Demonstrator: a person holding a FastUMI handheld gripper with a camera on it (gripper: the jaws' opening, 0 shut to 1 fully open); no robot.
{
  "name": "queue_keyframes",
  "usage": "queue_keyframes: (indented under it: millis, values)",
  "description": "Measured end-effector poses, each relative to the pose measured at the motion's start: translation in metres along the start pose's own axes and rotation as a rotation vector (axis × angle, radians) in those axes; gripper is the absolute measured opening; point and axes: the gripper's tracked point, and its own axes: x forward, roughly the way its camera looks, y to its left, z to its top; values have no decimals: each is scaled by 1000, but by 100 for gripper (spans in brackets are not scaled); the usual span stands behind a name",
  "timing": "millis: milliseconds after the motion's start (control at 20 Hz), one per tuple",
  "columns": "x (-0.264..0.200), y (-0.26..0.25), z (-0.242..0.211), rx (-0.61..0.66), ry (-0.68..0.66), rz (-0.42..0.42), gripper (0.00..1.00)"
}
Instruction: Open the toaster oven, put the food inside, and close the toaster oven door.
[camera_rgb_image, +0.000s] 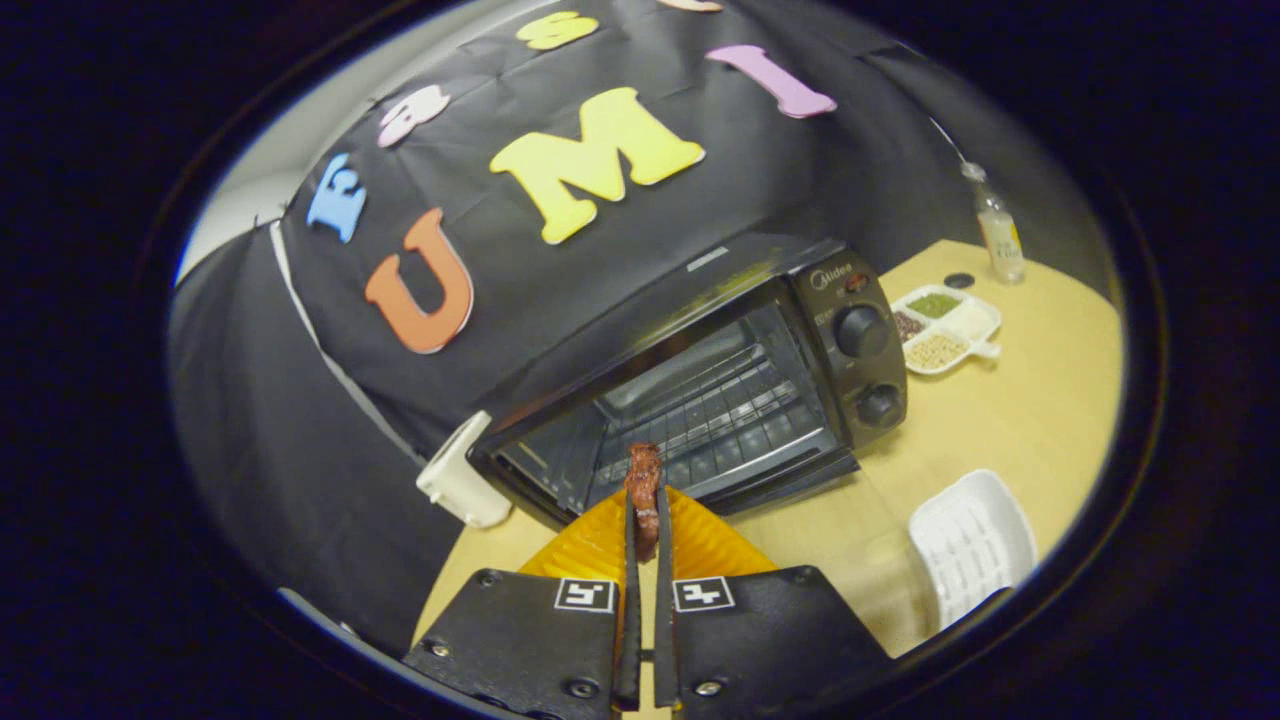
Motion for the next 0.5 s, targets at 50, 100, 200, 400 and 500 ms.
queue_keyframes:
  millis: [50, 100, 200, 400, 500]
  values:
    - [13, 1, 0, 49, -8, 15, 8]
    - [26, 0, 0, 94, -14, 29, 8]
    - [51, -2, 0, 168, -17, 42, 8]
    - [83, -15, 8, 230, -46, 38, 9]
    - [88, -22, 9, 224, -58, 34, 10]
